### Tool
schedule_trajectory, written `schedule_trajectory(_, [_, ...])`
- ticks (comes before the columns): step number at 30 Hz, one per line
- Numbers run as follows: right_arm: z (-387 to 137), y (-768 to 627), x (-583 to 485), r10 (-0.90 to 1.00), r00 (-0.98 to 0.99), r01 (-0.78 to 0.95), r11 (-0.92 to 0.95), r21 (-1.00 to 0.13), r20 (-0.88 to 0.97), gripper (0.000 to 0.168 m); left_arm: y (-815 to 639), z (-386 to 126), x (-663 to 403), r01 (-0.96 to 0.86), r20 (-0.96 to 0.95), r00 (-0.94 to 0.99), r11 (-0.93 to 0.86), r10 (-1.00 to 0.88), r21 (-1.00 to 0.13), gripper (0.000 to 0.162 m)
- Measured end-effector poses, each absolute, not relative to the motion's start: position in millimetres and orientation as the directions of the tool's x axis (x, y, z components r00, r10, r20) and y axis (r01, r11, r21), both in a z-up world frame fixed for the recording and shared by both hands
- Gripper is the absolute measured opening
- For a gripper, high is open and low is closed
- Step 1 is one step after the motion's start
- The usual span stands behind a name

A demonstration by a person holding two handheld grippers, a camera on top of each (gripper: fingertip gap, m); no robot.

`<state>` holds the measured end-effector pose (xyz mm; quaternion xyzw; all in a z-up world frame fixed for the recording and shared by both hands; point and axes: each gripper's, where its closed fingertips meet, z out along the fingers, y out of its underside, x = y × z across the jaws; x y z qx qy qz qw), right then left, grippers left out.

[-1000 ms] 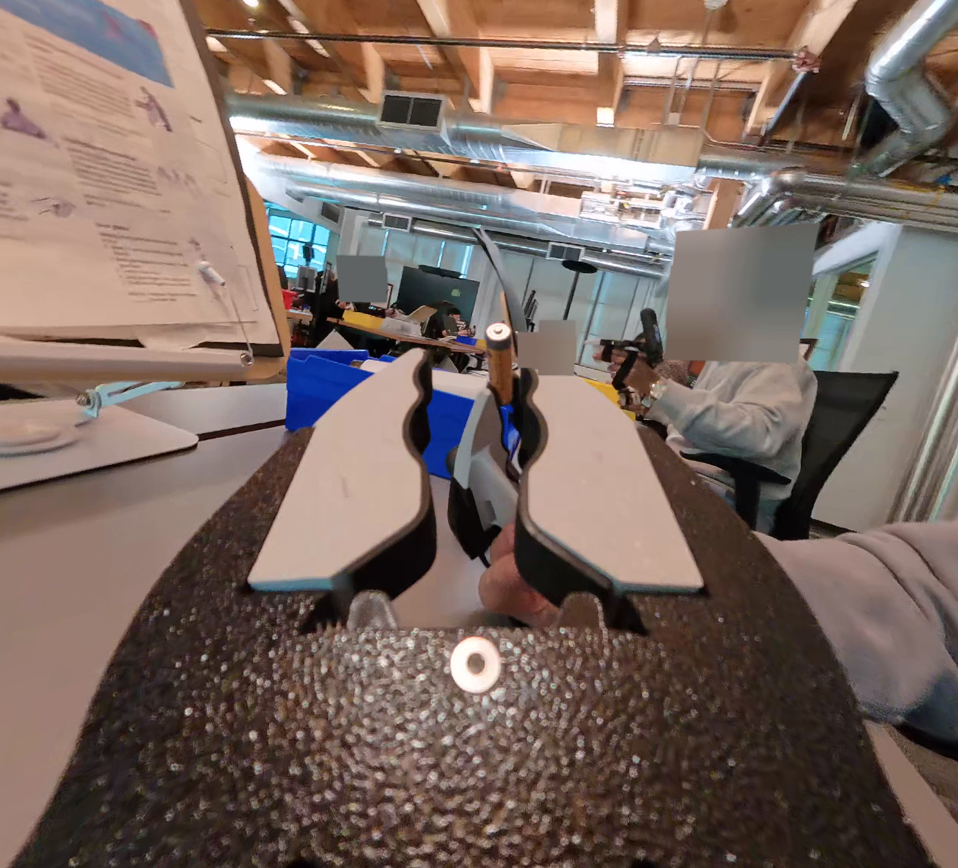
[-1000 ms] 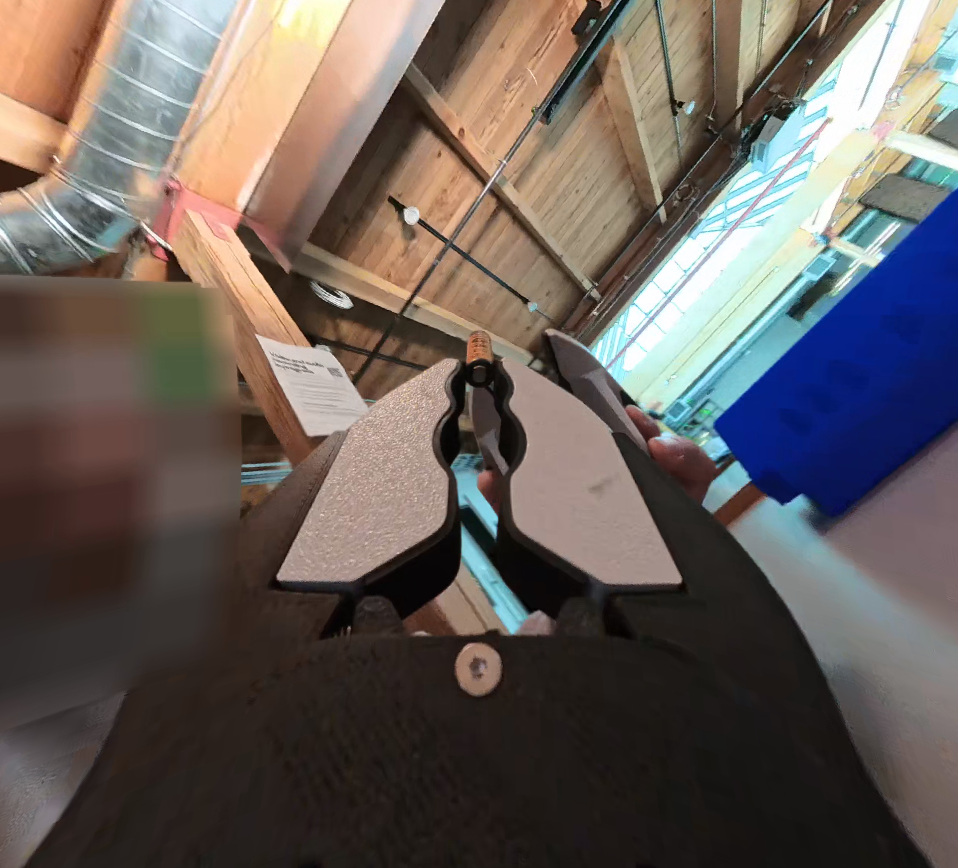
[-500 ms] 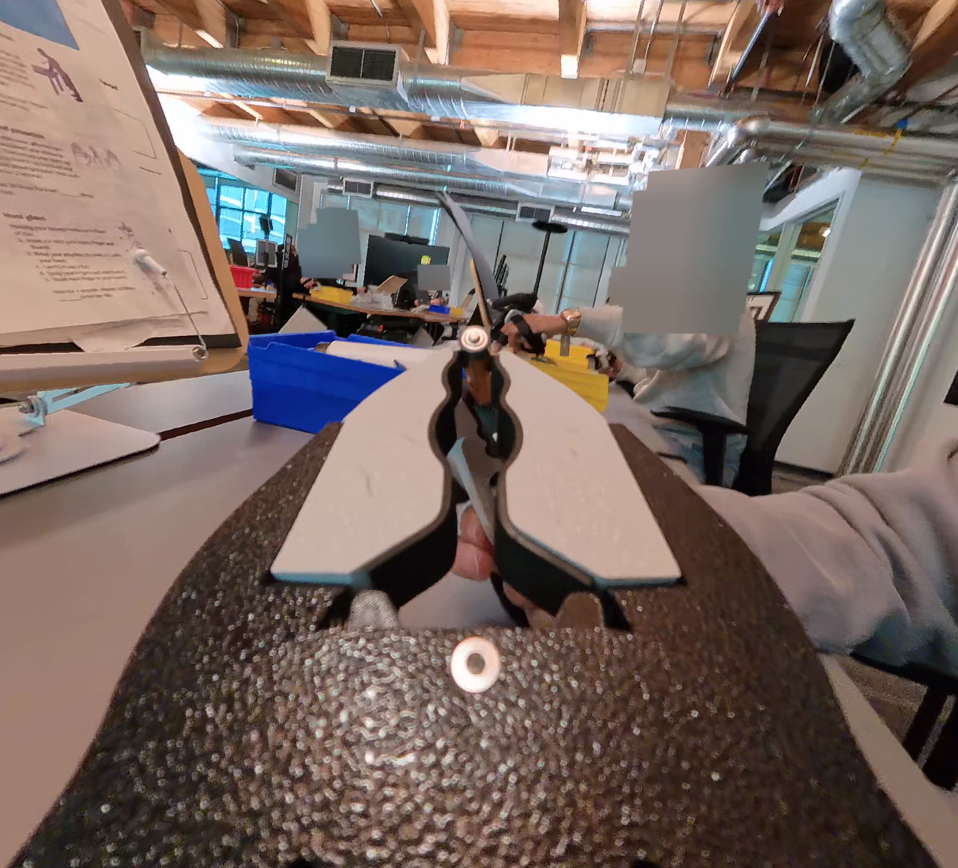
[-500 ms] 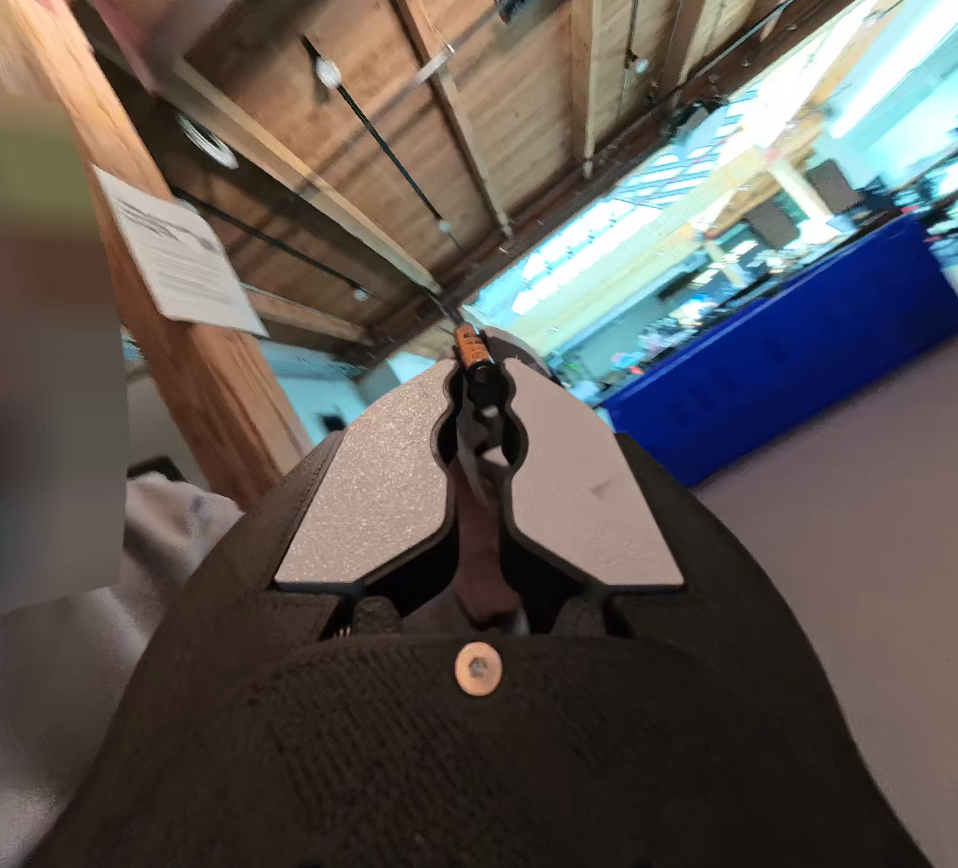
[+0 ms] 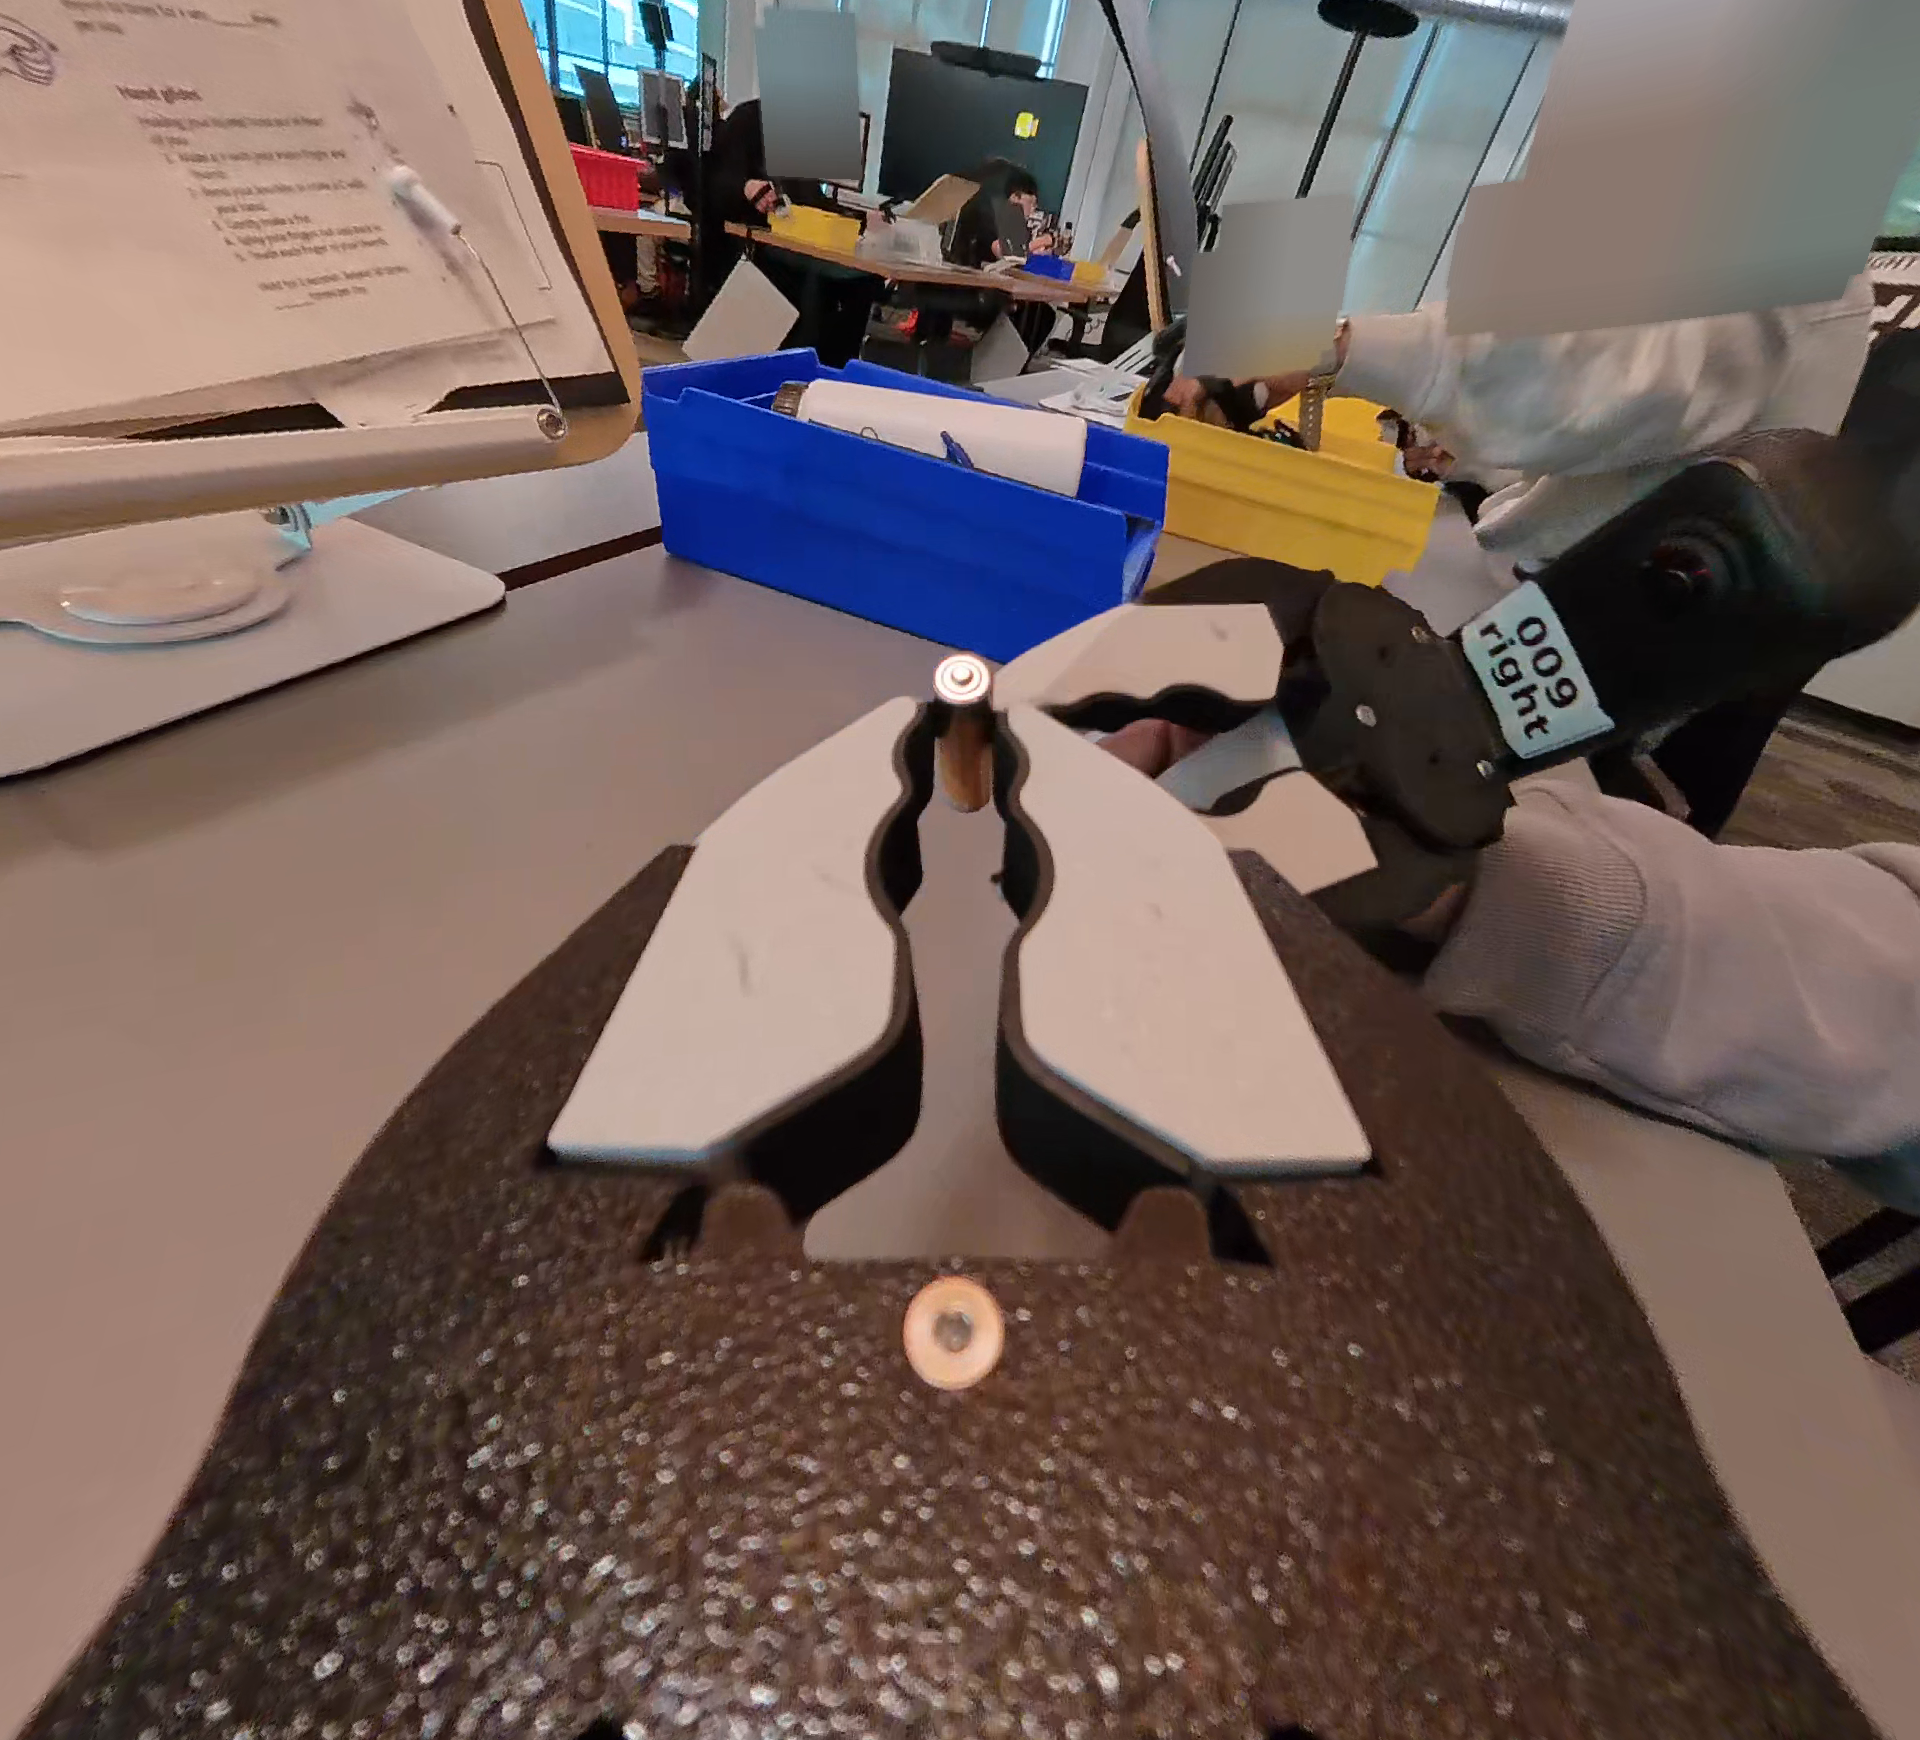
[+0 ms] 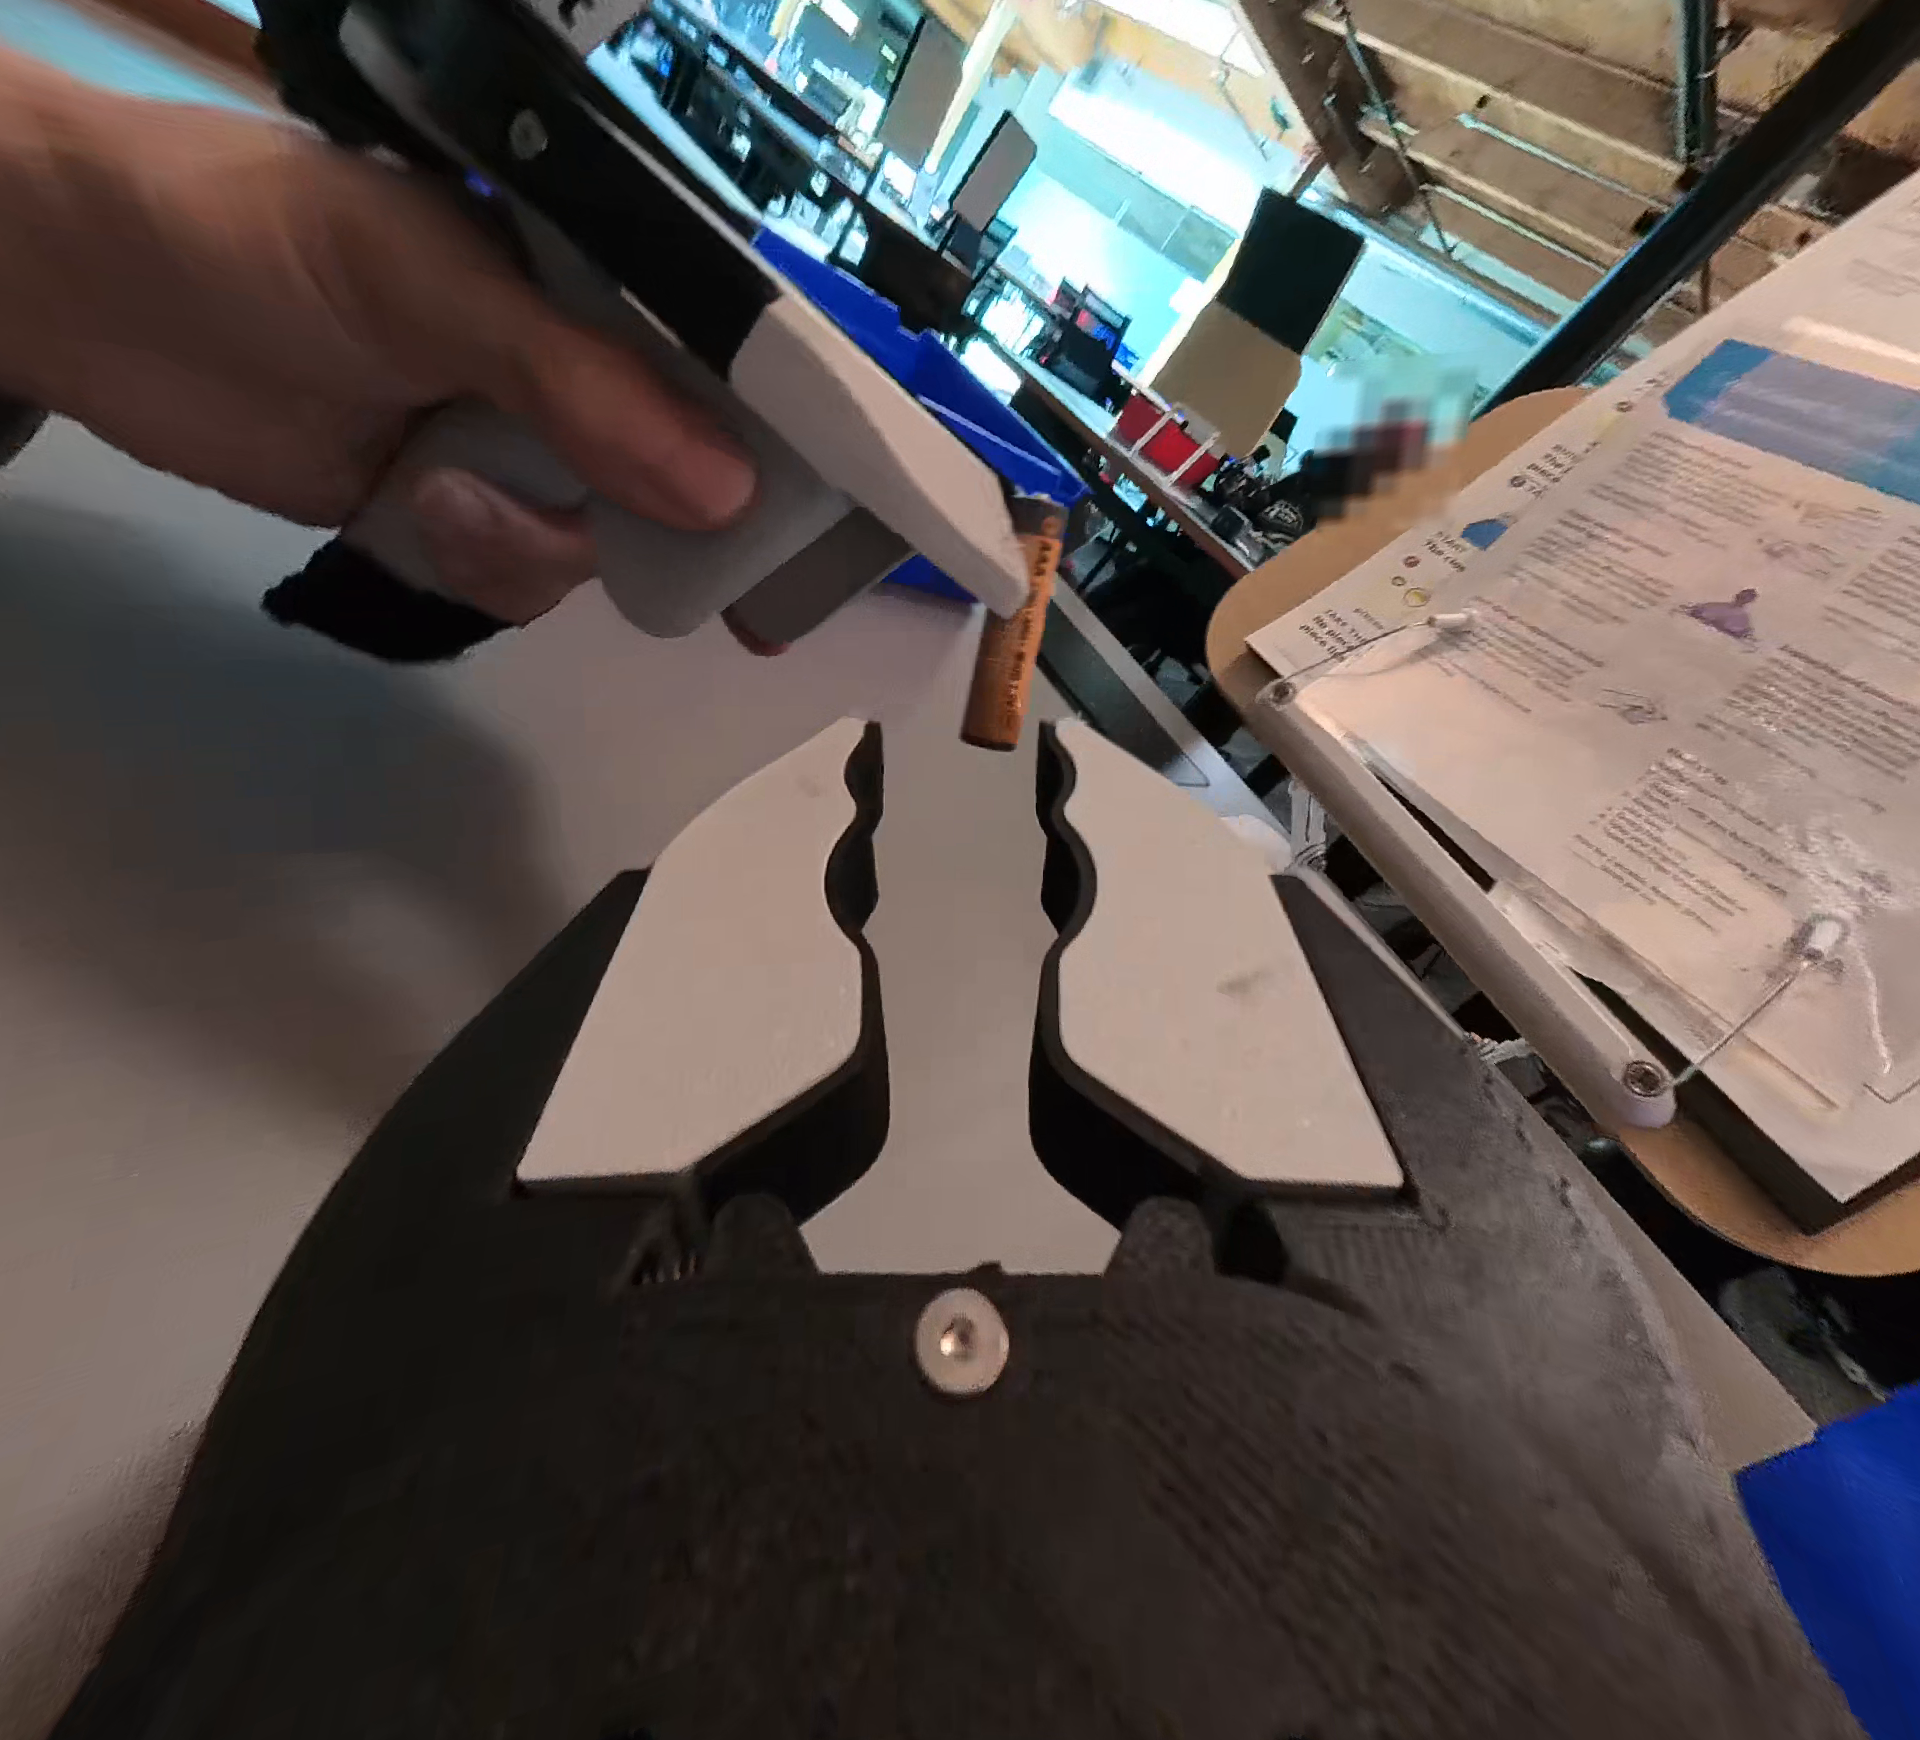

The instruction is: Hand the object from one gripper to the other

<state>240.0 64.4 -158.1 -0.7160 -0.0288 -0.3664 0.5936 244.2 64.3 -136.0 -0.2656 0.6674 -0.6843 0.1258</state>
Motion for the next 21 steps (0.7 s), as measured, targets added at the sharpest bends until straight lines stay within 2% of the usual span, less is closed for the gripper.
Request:
schedule_trajectory(6, [-162.3,63.5,248.0,-0.446,0.697,0.448,-0.341,-0.827,0.561,0.012,59.2,-141.4,243.3,-0.178,0.169,-0.826,-0.036,-0.538,-0.983,0.01])
schedule_trajectory(9, [-163.8,62.8,249.2,-0.436,0.707,0.431,-0.358,-0.828,0.557,0.011,58.6,-142.7,243.9,-0.164,0.149,-0.82,-0.023,-0.552,-0.986,0.01])
schedule_trajectory(12, [-157.8,63.6,242.8,-0.402,0.817,0.344,-0.234,-0.909,0.413,0.011,57.2,-136.2,239.6,-0.119,0.124,-0.843,-0.044,-0.523,-0.992,0.01])
schedule_trajectory(14, [-149.6,65.7,228.4,-0.288,0.928,0.226,-0.069,-0.972,0.236,0.011,54.3,-127.5,230.1,-0.07,0.1,-0.883,-0.081,-0.458,-0.994,0.01])
schedule_trajectory(17, [-137.5,63.8,205.8,-0.036,0.999,-0.005,0.098,-0.995,-0.008,0.01,52.6,-121.3,217.4,-0.063,0.1,-0.931,-0.115,-0.352,-0.991,0.025])
schedule_trajectory(21, [-126.2,57.4,180.2,0.277,0.934,-0.273,0.145,-0.951,-0.226,0.01,47.4,-119.0,190.5,-0.136,0.153,-0.982,-0.151,-0.107,-0.979,0.021])
